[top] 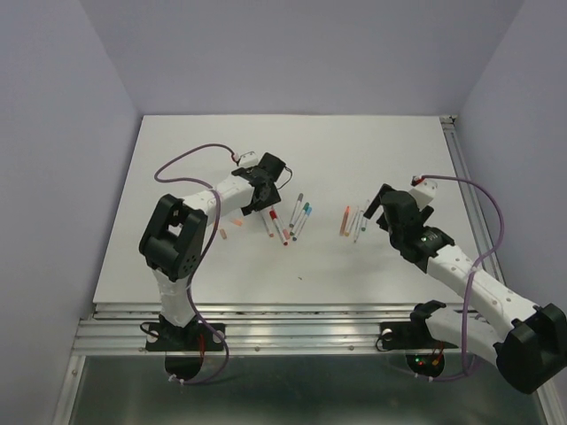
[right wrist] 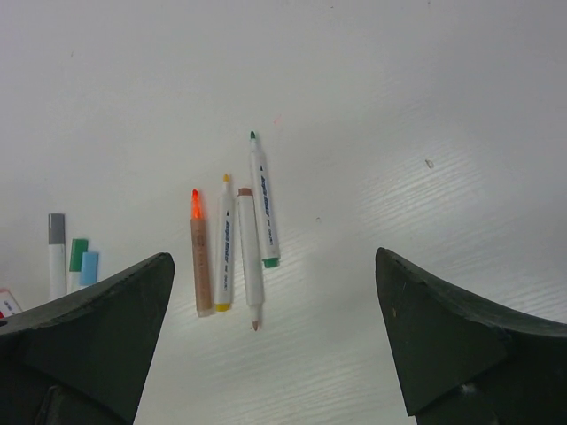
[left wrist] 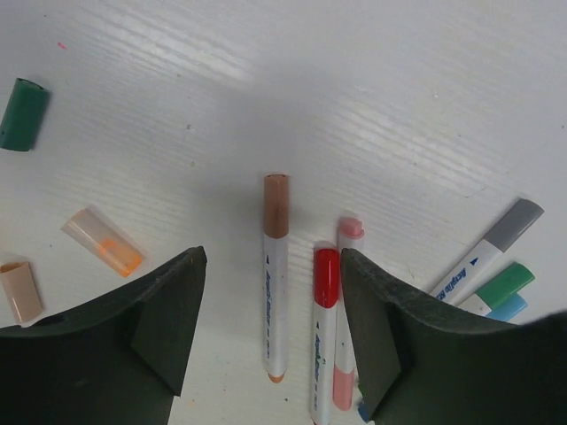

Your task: Open the pen caps

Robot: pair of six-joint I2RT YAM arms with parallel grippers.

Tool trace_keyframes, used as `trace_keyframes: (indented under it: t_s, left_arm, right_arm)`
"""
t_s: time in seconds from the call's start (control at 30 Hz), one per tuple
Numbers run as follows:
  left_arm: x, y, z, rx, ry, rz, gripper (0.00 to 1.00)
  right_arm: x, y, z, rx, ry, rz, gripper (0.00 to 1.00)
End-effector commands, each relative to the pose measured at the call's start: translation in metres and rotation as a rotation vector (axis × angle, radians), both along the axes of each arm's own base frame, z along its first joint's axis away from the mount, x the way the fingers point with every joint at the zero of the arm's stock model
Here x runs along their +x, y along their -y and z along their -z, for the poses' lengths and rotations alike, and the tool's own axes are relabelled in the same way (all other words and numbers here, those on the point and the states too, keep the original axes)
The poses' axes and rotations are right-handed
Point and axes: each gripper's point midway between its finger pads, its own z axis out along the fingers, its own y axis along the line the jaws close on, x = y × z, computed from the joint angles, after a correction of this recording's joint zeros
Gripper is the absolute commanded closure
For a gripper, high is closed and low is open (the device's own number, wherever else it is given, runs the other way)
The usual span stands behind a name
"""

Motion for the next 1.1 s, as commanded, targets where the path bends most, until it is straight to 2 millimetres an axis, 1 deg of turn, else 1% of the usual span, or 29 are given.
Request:
trace_keyframes:
  t_s: [0.0, 0.2, 0.33, 0.4, 0.53, 0.6, 0.7, 0.77, 0.97, 1.0, 1.07]
  left_arm:
    - [0.012, -0.015, -0.007, 0.053, 0.000, -0.035, 0.30]
    - [0.021, -0.015, 0.000, 0.062, -0.016, -0.040, 0.30]
    - [0.024, -0.017, 0.012, 0.059, -0.042, -0.044, 0.31]
    - [0.022, -0.013, 0.017, 0.045, -0.055, -0.034, 0.32]
    - [0.018, -0.007, 0.028, 0.012, -0.073, -0.017, 0.38]
    - [0.017, -0.006, 0.032, 0.005, -0.078, -0.014, 0.42]
    - [0.014, -0.005, 0.038, -0.003, -0.091, -0.015, 0.46]
    - [0.014, -0.006, 0.043, 0.002, -0.100, -0.018, 0.51]
    - [0.009, -0.009, 0.054, 0.021, -0.122, -0.026, 0.55]
    - [0.009, -0.011, 0.056, 0.025, -0.127, -0.027, 0.59]
    - [0.007, -0.011, 0.058, 0.032, -0.132, -0.021, 0.61]
  right_arm:
    - [0.000, 0.005, -0.002, 0.007, 0.016, 0.027, 0.00]
    - [0.001, 0.007, 0.003, -0.010, -0.008, 0.042, 0.00]
    - [0.001, 0.010, 0.006, -0.027, -0.022, 0.064, 0.00]
    - [0.001, 0.010, 0.008, -0.030, -0.030, 0.065, 0.00]
    - [0.002, 0.010, 0.010, -0.026, -0.030, 0.070, 0.00]
    - [0.002, 0.010, 0.012, -0.030, -0.037, 0.070, 0.00]
    - [0.002, 0.011, 0.011, -0.030, -0.037, 0.080, 0.00]
    - [0.002, 0.012, 0.013, -0.035, -0.044, 0.089, 0.00]
    - [0.001, 0.012, 0.011, -0.032, -0.041, 0.089, 0.00]
    - [0.001, 0.013, 0.011, -0.032, -0.041, 0.090, 0.00]
    - [0.001, 0.012, 0.010, -0.029, -0.037, 0.089, 0.00]
